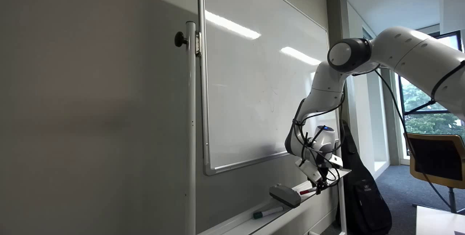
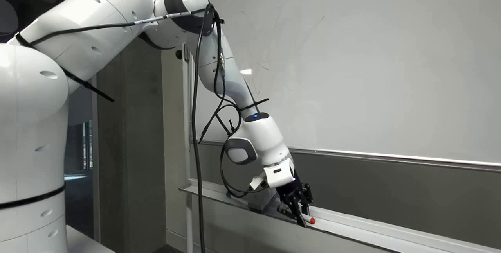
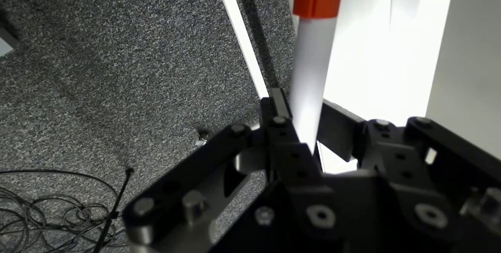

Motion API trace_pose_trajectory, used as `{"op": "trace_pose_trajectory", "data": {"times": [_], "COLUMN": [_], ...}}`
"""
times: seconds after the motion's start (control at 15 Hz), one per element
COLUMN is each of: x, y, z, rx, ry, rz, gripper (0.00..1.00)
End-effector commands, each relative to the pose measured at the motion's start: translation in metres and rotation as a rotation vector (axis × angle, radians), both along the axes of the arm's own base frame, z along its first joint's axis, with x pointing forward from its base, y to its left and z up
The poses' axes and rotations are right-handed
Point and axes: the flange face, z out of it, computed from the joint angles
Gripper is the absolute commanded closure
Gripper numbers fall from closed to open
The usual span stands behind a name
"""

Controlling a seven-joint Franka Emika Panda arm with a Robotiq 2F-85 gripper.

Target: Move the orange marker slightly to the left

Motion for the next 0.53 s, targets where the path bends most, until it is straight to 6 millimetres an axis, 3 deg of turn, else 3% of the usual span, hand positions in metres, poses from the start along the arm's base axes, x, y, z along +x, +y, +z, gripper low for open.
{"op": "trace_pose_trajectory", "data": {"times": [0.0, 0.47], "x": [0.005, 0.019], "y": [-0.003, 0.001], "z": [-0.005, -0.003], "rx": [-0.027, -0.072], "ry": [0.015, 0.009], "rz": [0.033, 0.071], "gripper": [0.95, 0.95]}}
